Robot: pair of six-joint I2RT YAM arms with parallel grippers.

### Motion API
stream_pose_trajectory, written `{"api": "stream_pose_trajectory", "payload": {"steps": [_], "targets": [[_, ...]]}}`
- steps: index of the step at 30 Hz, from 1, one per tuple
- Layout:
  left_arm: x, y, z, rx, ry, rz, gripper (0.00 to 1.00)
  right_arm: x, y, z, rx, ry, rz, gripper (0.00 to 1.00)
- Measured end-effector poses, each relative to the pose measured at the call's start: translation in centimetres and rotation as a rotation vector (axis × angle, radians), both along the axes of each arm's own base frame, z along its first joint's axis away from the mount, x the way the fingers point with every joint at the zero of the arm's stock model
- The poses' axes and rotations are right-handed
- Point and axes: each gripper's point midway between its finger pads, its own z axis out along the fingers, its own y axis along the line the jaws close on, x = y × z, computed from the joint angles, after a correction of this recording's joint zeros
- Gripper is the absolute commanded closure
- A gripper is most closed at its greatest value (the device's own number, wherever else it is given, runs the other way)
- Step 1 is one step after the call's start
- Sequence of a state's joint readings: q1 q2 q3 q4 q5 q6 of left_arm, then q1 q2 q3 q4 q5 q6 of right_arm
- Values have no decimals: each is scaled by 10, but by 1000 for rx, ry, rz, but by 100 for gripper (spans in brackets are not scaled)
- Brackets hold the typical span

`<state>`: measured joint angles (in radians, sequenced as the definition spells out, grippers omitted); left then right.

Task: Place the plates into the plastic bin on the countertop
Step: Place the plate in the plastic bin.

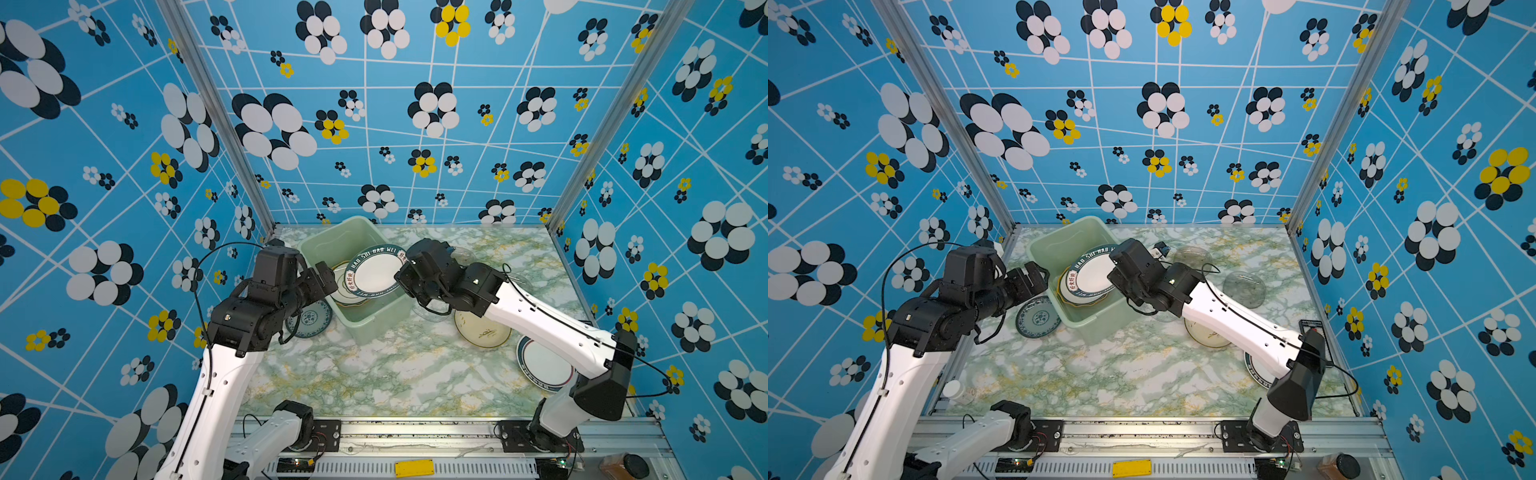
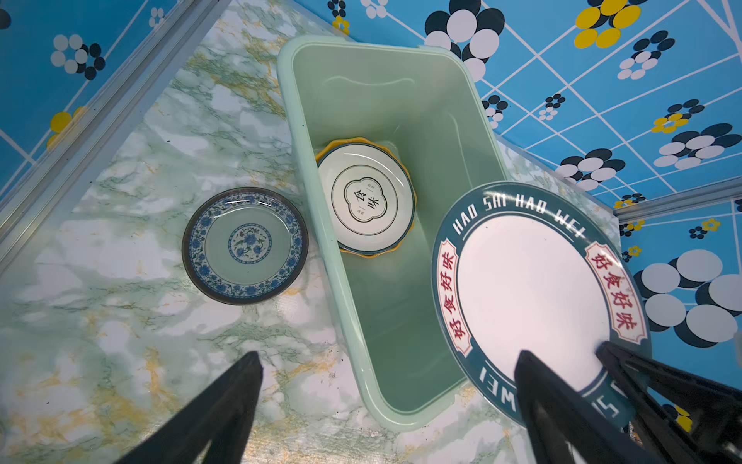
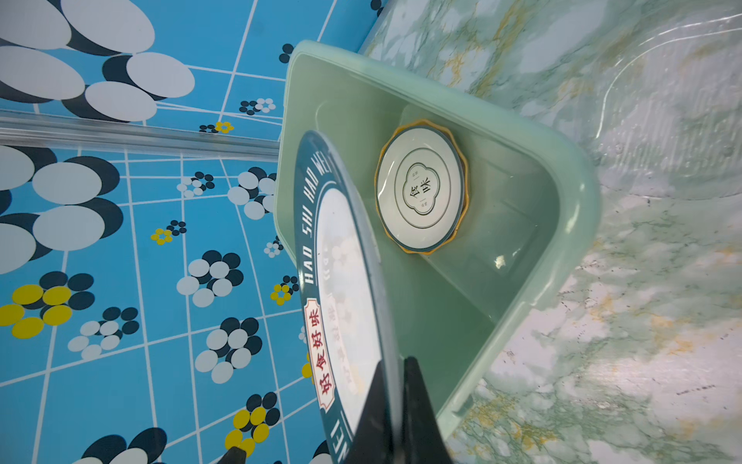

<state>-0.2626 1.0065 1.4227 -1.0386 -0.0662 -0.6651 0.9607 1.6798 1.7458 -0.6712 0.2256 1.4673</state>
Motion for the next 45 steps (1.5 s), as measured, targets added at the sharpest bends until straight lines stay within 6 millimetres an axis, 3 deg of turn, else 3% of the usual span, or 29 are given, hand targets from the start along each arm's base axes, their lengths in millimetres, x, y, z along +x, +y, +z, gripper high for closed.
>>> {"api": "stream_pose_trajectory", "payload": {"steps": [6, 15, 23, 29, 37, 45], "targets": [[3, -1, -1, 2, 1, 0, 1, 25, 38, -11, 11, 32, -13, 100], [7, -2, 5, 3, -16, -4, 1, 52, 71, -38, -26, 81, -62, 100], [13, -9, 3, 18, -16, -58, 1, 61, 72, -68, -104, 109, -99, 100], [25, -24, -12, 18, 42, -126, 1, 69, 83, -103, -146, 144, -107, 100], [22, -20, -13, 43, 63, -122, 1, 76, 92, -142, -155, 206, -132, 100], [17, -10, -21, 100, 96, -98, 1, 82, 96, -157, -122, 238, -164, 100]]}}
